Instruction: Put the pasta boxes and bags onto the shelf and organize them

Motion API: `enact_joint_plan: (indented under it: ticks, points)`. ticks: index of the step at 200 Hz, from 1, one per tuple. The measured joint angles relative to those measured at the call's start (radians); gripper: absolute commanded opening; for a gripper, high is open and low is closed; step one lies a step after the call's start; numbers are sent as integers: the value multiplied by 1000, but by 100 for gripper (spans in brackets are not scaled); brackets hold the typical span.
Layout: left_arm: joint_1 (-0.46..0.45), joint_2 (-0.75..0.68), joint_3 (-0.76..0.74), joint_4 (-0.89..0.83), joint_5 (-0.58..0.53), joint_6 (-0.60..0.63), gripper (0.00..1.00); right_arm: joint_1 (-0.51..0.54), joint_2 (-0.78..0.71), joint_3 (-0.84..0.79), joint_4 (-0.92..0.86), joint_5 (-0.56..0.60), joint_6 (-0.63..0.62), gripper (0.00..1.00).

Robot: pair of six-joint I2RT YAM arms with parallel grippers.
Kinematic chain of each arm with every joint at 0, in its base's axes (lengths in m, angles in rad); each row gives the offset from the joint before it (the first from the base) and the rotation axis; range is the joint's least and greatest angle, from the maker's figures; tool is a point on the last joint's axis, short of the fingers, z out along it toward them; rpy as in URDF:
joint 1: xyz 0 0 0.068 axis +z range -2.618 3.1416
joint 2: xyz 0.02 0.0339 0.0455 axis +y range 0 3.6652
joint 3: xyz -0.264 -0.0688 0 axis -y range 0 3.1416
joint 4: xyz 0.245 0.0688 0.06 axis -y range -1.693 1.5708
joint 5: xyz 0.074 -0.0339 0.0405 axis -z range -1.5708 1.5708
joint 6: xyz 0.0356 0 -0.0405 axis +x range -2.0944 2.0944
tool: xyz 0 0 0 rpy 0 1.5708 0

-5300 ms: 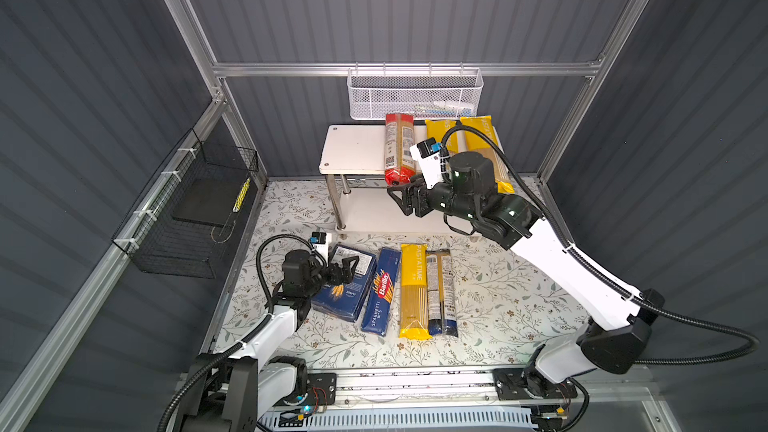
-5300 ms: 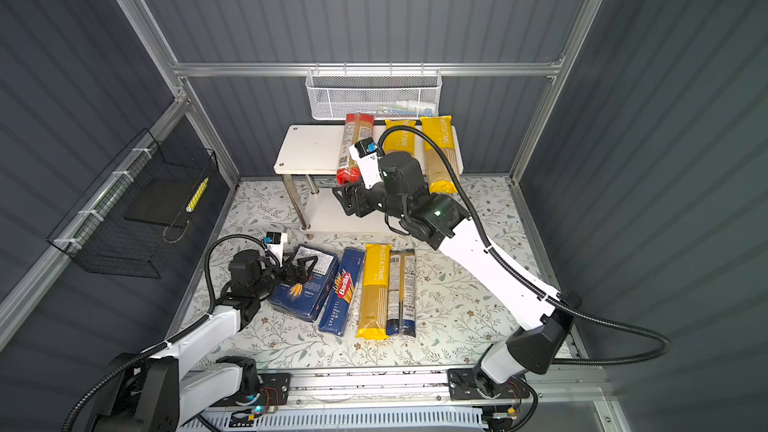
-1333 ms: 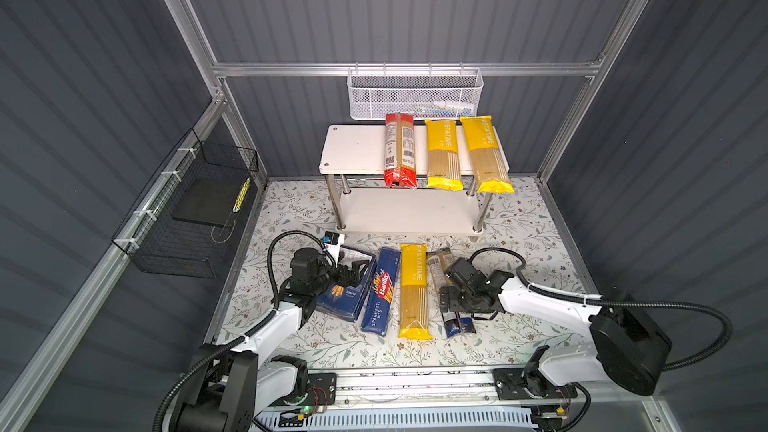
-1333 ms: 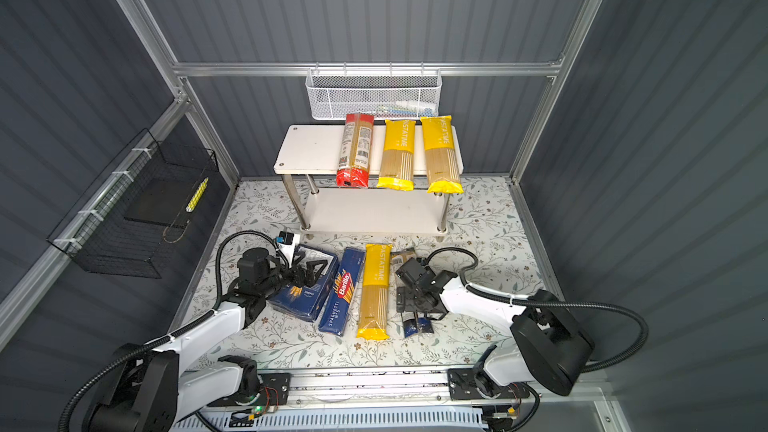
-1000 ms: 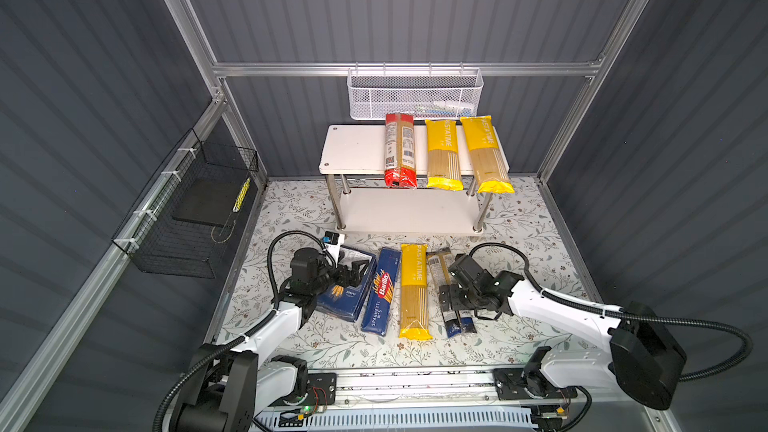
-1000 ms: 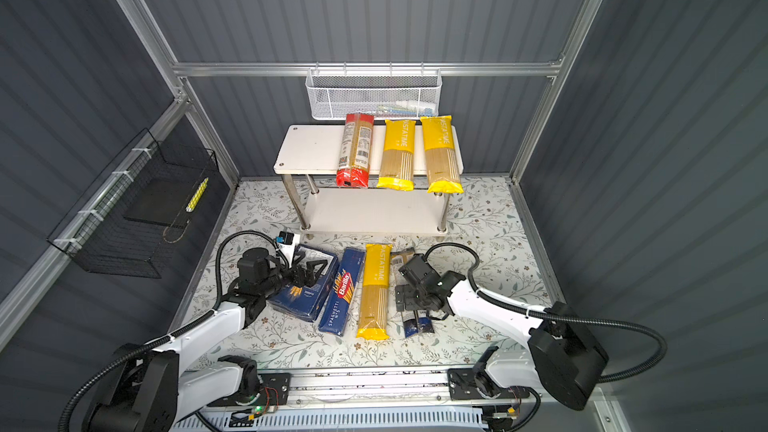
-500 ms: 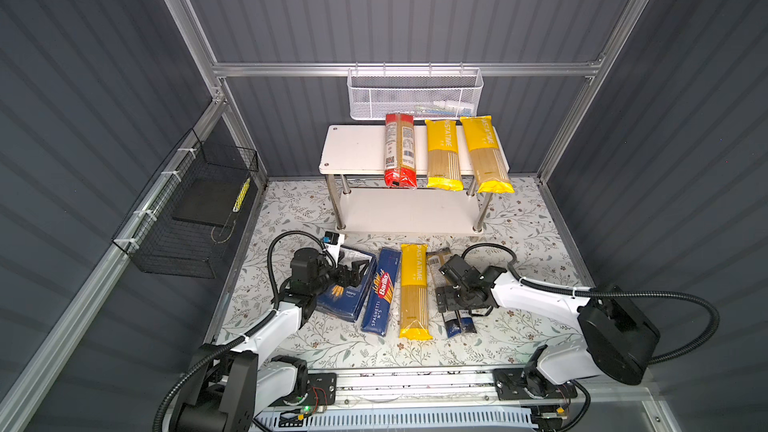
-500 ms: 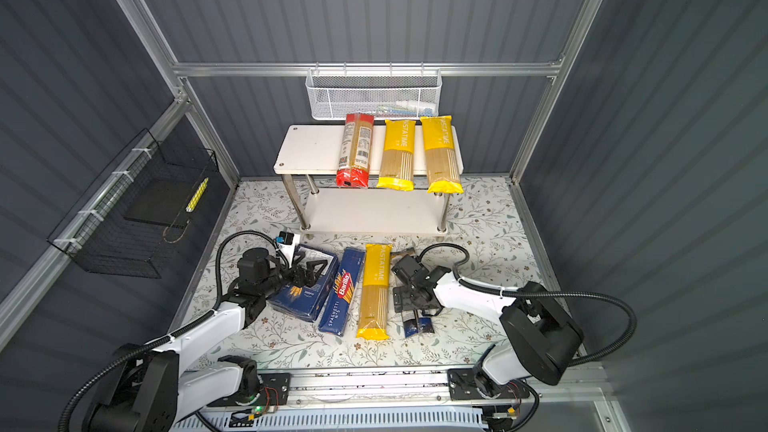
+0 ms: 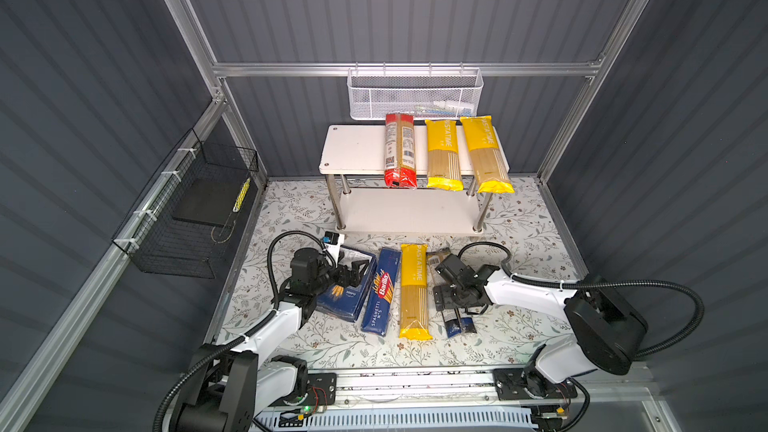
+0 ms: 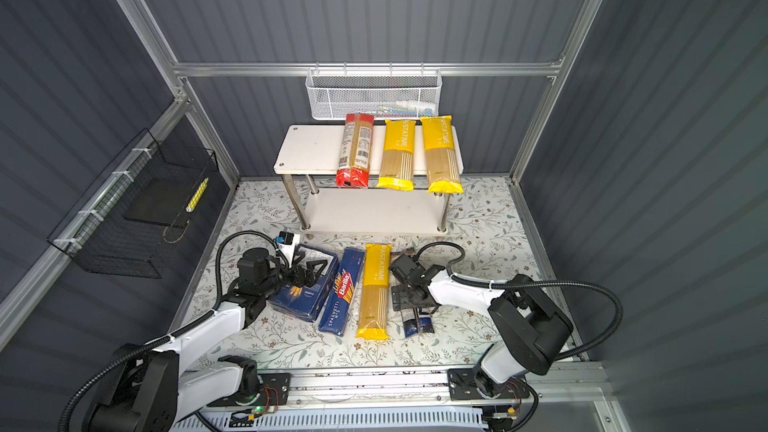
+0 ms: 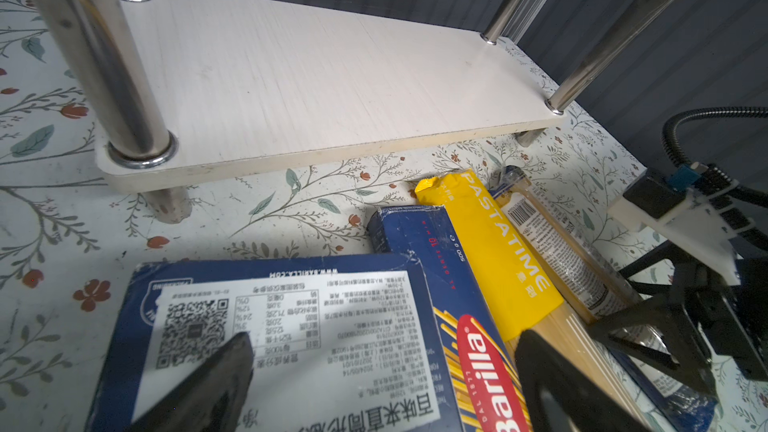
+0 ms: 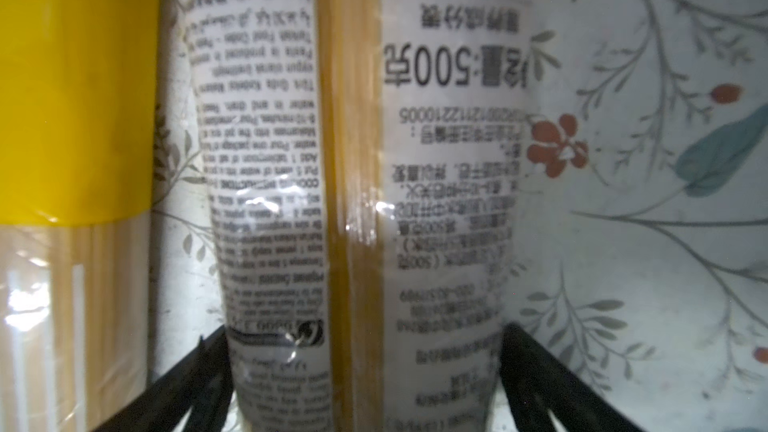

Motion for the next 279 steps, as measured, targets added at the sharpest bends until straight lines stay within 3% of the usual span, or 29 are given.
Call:
enact_joint_plan:
  ticks: [65,279]
  points:
    - [0,0,0,0,0,0,99,0,-10,-14,29,2,14,76]
    - [0,0,0,-2,-8,0,99,16,-177,-64,-10,-25,50,40]
